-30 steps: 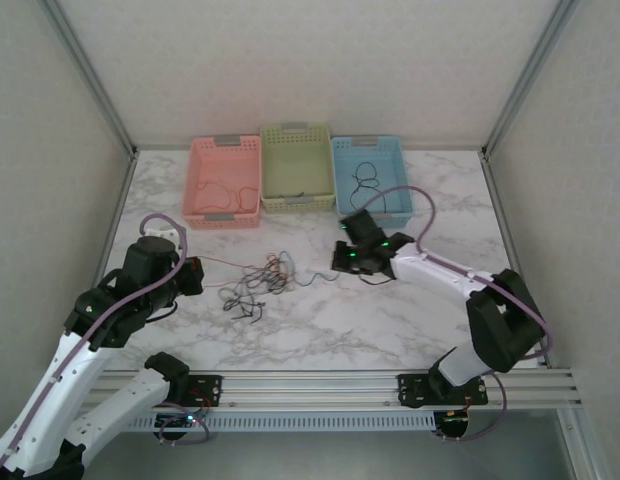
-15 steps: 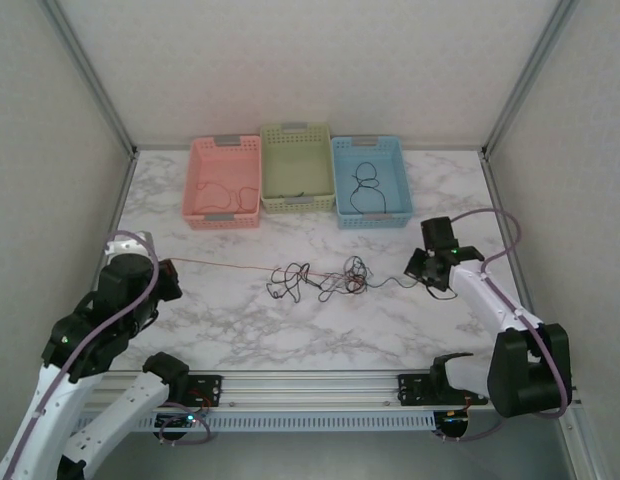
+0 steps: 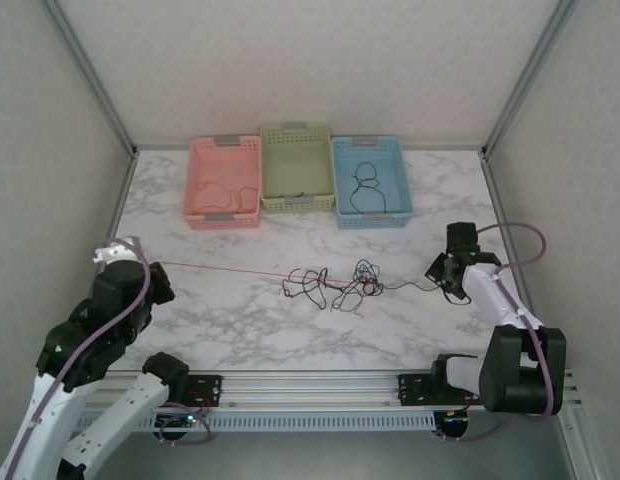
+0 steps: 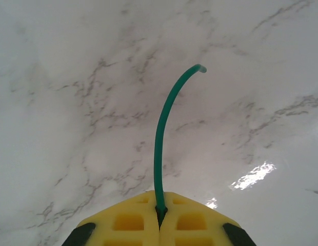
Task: Untangle the cables
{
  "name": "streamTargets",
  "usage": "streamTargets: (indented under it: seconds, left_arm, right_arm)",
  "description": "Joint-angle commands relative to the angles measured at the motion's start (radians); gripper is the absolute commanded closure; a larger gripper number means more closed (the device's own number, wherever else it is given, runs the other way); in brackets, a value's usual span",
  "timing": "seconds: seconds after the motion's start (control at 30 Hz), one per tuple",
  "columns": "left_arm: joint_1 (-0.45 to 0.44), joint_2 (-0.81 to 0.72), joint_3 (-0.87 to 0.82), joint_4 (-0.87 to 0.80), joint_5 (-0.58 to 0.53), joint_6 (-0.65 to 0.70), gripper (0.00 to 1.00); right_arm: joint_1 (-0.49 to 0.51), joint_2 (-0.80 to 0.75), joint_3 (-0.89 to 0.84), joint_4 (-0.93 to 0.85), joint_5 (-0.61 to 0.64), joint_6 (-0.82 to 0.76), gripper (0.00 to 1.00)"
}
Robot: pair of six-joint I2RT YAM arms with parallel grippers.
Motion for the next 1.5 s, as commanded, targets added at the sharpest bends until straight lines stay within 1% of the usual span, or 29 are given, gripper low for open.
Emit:
streamTargets:
  seconds: [0.0, 0.1, 0.17, 0.37, 0.43, 0.63, 0.67, 0.77, 0.97, 1.1, 1.17, 1.33, 1.4, 1.47]
  left_arm:
    - [0.015, -0.023, 0.054, -0.027, -0.126, -0.015, 1.0]
    - [0.014, 0.028, 0.156, -0.059, -0.136, 0.019, 1.0]
    - [0.014, 0.059, 0.245, -0.074, -0.163, 0.067, 1.0]
    - [0.015, 0.191, 0.524, -0.117, -0.309, 0.202, 1.0]
    - [0.015, 0.231, 0.62, -0.122, -0.327, 0.229, 1.0]
    - [0.01, 0.333, 0.818, -0.144, -0.358, 0.284, 1.0]
    - [0.01, 0.343, 0.837, -0.144, -0.362, 0.284, 1.0]
    - [0.01, 0.37, 0.876, -0.141, -0.302, 0.275, 1.0]
    - [0.01, 0.44, 0.964, -0.15, -0.324, 0.299, 1.0]
    - [0.01, 0.509, 1.082, -0.163, -0.347, 0.324, 1.0]
    - [0.01, 0.565, 1.162, -0.184, -0.34, 0.336, 1.0]
    - [0.01, 0.717, 1.406, -0.208, -0.364, 0.367, 1.0]
    - [0.01, 0.755, 1.469, -0.214, -0.362, 0.37, 1.0]
    - [0.01, 0.773, 1.481, -0.206, -0.328, 0.365, 1.0]
  right_arm:
    - [-0.027, -0.01, -0.02, 0.019, 0.068, -0.007, 1.0]
    - [-0.036, 0.004, -0.022, 0.02, 0.073, -0.004, 1.0]
    - [-0.038, 0.008, -0.023, 0.02, 0.083, -0.005, 1.0]
    - [-0.04, 0.005, -0.027, 0.016, 0.118, 0.002, 1.0]
    - [-0.04, 0.003, -0.028, 0.015, 0.131, 0.002, 1.0]
    - [-0.041, 0.004, -0.028, 0.012, 0.142, 0.004, 1.0]
    - [-0.042, 0.005, -0.028, 0.012, 0.142, 0.005, 1.0]
    - [-0.041, 0.005, -0.029, 0.012, 0.144, 0.004, 1.0]
    - [-0.047, 0.012, -0.028, 0.012, 0.152, 0.005, 1.0]
    - [-0.055, 0.023, -0.028, 0.011, 0.155, 0.007, 1.0]
    - [-0.058, 0.025, -0.027, 0.011, 0.16, 0.01, 1.0]
    - [-0.065, 0.02, -0.029, 0.012, 0.166, 0.011, 1.0]
    - [-0.065, 0.018, -0.031, 0.012, 0.169, 0.011, 1.0]
    - [-0.066, 0.018, -0.031, 0.012, 0.169, 0.011, 1.0]
